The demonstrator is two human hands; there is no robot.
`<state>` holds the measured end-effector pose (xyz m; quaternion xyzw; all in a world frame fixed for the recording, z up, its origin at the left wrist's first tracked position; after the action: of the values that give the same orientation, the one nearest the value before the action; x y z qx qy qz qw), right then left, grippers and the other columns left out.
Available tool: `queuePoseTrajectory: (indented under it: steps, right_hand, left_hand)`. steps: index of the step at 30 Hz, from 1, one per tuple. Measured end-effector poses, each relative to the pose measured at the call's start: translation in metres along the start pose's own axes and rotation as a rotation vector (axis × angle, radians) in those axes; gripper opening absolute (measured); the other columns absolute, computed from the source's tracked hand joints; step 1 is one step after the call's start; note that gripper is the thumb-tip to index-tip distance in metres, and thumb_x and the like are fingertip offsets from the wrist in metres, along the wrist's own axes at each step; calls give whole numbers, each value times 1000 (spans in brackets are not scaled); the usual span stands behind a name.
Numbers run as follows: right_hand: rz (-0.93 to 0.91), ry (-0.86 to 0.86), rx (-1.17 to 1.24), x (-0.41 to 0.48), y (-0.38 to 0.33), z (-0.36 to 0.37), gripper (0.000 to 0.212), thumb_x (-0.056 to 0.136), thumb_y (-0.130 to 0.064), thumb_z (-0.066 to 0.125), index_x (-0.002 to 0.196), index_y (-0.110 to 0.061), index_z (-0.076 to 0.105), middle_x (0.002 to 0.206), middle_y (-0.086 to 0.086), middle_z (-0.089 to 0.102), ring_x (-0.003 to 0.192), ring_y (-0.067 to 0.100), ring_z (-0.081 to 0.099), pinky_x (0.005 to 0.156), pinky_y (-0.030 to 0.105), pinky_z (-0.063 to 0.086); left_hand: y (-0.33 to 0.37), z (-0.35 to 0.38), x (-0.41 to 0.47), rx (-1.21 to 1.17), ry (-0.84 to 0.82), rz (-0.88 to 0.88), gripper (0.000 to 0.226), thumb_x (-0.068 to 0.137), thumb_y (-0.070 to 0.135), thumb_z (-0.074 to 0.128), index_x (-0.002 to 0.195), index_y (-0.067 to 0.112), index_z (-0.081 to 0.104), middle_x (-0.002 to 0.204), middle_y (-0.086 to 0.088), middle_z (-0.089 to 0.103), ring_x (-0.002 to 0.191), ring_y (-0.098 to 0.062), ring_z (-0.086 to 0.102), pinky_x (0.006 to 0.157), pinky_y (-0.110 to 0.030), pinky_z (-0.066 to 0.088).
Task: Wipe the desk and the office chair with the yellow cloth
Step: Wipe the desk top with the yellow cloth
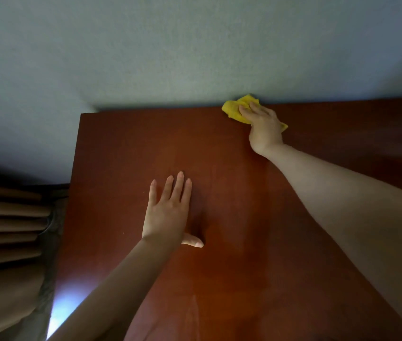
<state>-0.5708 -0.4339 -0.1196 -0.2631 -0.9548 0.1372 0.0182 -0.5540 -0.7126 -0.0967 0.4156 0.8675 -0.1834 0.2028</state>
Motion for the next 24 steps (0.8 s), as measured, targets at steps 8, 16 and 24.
queuePoseTrajectory:
  steps: [8, 16, 24]
  right_hand:
    - [-279, -63, 44, -43, -38, 2, 57, 91, 4, 37, 139, -26, 45, 150, 4, 35, 138, 26, 30, 113, 27, 19]
    - [-402, -121, 51, -145, -54, 8, 59, 92, 3, 41, 140, -31, 43, 151, -3, 35, 137, 27, 30, 111, 39, 24]
    - [-663, -153, 43, -229, -15, -8, 55, 82, 1, 67, 127, -29, 59, 136, -4, 54, 123, 26, 51, 95, 45, 46]
  left_hand:
    - [2, -5, -2, 5, -31, -31, 138, 59, 83, 56, 147, 11, -23, 158, -8, -21, 147, -25, -11, 113, -56, -8]
    - [0, -14, -13, 64, -49, -63, 132, 62, 87, 46, 148, 12, -20, 158, -5, -20, 147, -22, -13, 111, -61, -9]
    - [12, -20, -35, 54, -68, 11, 128, 66, 87, 41, 147, 11, -21, 157, -6, -24, 145, -22, -20, 110, -63, -9]
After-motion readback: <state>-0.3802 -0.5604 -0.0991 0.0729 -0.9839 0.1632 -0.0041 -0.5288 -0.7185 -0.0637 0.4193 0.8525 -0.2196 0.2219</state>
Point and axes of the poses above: each hand's wrist, its own x-axis towards the middle knuckle, its own z-axis out of the palm, y = z × x, the point moved 2 cm from there along x, towards the middle knuckle
